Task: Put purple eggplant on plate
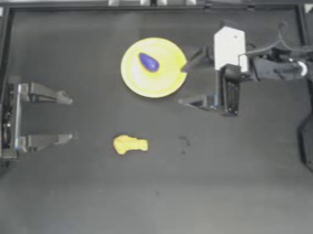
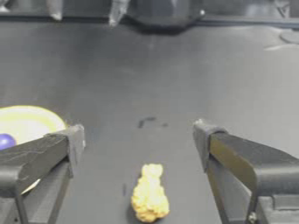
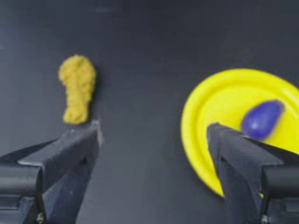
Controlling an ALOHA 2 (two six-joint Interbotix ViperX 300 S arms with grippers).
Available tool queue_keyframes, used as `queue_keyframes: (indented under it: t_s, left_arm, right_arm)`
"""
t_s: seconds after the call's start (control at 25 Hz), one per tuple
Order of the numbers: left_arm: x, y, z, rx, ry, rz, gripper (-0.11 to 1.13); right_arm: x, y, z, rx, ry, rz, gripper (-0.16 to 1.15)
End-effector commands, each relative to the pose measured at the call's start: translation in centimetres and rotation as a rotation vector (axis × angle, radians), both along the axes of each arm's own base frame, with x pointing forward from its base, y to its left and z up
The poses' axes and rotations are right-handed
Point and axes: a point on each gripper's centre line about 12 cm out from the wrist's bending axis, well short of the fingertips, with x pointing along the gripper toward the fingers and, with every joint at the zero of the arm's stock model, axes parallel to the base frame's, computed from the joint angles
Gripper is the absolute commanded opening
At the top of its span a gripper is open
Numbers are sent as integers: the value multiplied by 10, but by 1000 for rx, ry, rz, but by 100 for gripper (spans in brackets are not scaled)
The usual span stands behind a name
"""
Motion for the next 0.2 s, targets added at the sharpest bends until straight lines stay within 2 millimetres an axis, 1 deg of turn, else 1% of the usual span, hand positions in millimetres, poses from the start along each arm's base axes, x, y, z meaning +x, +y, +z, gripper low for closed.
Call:
queue_keyframes:
  t_s: [0.04, 0.2]
  left_arm:
    - [0, 0, 6, 8, -18, 0, 103]
    - [0, 2, 6, 8, -19, 6, 103]
  right_arm:
    - [-10, 12, 14, -4, -81, -5, 100]
    - [-21, 23, 10, 2, -122, -17, 100]
